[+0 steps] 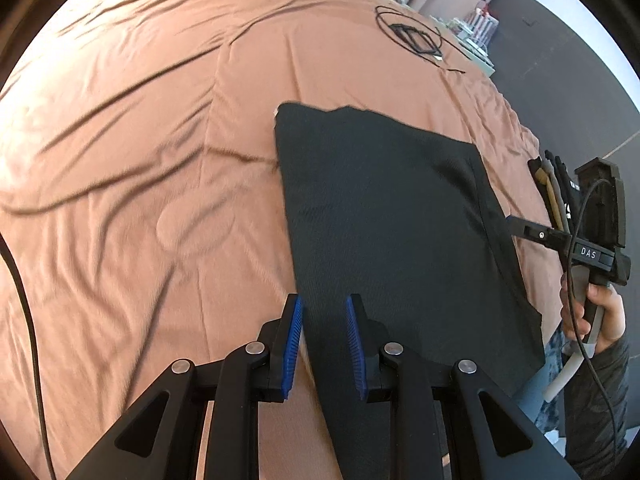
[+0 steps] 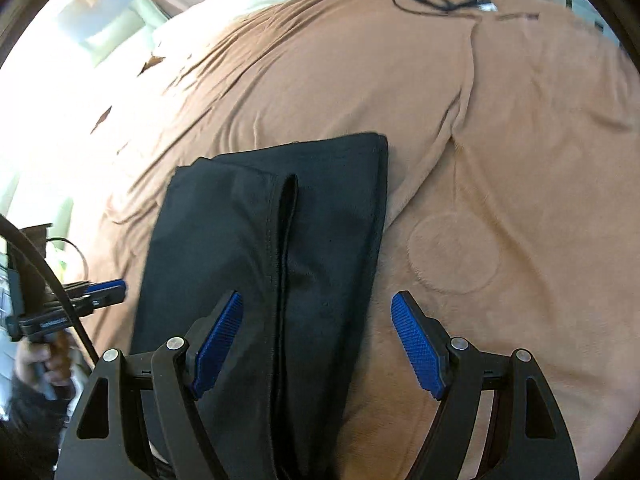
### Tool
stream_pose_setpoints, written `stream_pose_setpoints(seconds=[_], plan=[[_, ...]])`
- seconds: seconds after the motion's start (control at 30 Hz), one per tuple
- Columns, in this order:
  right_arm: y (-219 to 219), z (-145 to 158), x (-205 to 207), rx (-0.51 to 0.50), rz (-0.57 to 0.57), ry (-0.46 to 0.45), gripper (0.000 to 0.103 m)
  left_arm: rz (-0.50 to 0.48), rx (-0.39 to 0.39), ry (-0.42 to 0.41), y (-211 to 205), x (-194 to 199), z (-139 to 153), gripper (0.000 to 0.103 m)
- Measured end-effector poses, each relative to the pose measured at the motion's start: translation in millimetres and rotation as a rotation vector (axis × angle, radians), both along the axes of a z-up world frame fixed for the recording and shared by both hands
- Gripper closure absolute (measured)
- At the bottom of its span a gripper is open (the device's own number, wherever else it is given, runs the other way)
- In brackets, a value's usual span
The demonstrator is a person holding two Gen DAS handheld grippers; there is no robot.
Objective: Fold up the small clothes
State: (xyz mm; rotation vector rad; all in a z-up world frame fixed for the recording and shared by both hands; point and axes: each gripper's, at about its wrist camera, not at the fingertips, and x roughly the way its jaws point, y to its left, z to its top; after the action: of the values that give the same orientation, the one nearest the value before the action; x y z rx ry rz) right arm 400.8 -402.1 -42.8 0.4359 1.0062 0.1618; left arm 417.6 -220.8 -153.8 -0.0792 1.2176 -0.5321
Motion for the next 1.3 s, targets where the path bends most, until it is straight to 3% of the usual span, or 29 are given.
stream_pose_setpoints(seconds=[0.33, 0.73, 0.93, 1.03, 1.13, 1.2, 1.3], plan=[[-35.6, -24.7, 16.1, 0.203, 0.002, -0.035, 0.028, 0.041, -0.003, 0.033, -9.4, 41.7, -20.2, 0.077], [-50.4, -44.8, 48.4, 0.271, 0.062, -0.049, 0.041, 0.082, -0.081, 0.07, -12.9, 84.9, -32.4, 0.077], [-49.9, -42.1, 61.2, 0.225, 0.074, -0.036, 0.055, 0.101, -0.1, 0.068, -18.0, 102.2, -34.9, 0.077], [-42.7, -41.1, 66.7, 0.192, 0.076, -0.028, 0.075, 0.102, -0.091, 0.054, -25.9, 107.3, -35.8, 0.08], [-32.4, -39.2, 68.6, 0.147, 0.066, -0.017, 0.091, 0.107, -0.06, 0.028, -29.5, 106.9, -33.5, 0.088], [-27.4, -32.1, 67.3, 0.126, 0.07, -0.026, 0.093, 0.103, -0.049, 0.006, -29.8, 104.4, -28.8, 0.097], [-23.2, -19.0, 57.7, 0.094, 0.072, -0.053, 0.094, 0.09, -0.052, -0.032, -27.2, 100.1, -17.4, 0.098]])
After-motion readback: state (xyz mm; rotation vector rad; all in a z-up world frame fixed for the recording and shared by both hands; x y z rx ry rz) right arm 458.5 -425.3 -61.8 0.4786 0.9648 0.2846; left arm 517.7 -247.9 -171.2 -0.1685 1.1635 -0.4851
